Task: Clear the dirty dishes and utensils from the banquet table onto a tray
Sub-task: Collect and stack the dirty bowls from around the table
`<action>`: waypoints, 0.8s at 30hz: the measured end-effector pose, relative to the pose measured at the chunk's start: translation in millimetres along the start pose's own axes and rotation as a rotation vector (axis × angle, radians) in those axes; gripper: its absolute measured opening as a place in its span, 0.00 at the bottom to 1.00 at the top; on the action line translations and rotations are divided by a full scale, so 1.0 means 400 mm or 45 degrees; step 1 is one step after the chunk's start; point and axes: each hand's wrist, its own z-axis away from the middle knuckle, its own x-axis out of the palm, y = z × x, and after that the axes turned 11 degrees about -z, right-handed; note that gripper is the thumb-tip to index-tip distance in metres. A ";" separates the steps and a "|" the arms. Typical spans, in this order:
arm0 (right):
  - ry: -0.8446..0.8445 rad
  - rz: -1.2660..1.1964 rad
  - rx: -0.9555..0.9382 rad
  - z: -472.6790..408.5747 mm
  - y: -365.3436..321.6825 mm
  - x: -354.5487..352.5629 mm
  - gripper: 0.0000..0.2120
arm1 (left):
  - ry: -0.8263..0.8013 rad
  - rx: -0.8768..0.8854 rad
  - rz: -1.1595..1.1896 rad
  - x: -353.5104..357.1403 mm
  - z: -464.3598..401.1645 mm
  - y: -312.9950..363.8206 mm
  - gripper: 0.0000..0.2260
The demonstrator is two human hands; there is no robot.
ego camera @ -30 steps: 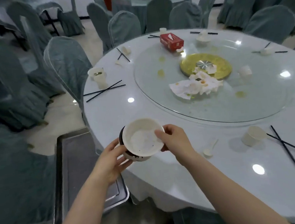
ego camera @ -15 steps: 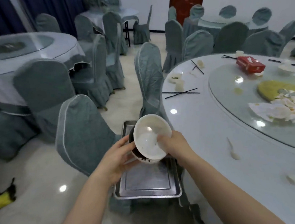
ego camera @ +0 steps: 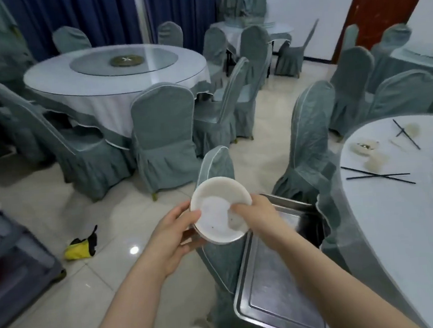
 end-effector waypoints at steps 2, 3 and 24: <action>-0.154 -0.173 0.013 -0.082 -0.042 0.053 0.06 | 0.082 0.032 0.021 -0.073 -0.053 0.038 0.08; -0.239 -0.258 0.032 -0.127 -0.063 0.079 0.09 | 0.122 0.051 0.021 -0.110 -0.078 0.060 0.09; -0.077 -0.342 -0.164 -0.865 -0.395 0.400 0.06 | 0.344 0.041 0.294 -0.636 -0.737 0.471 0.07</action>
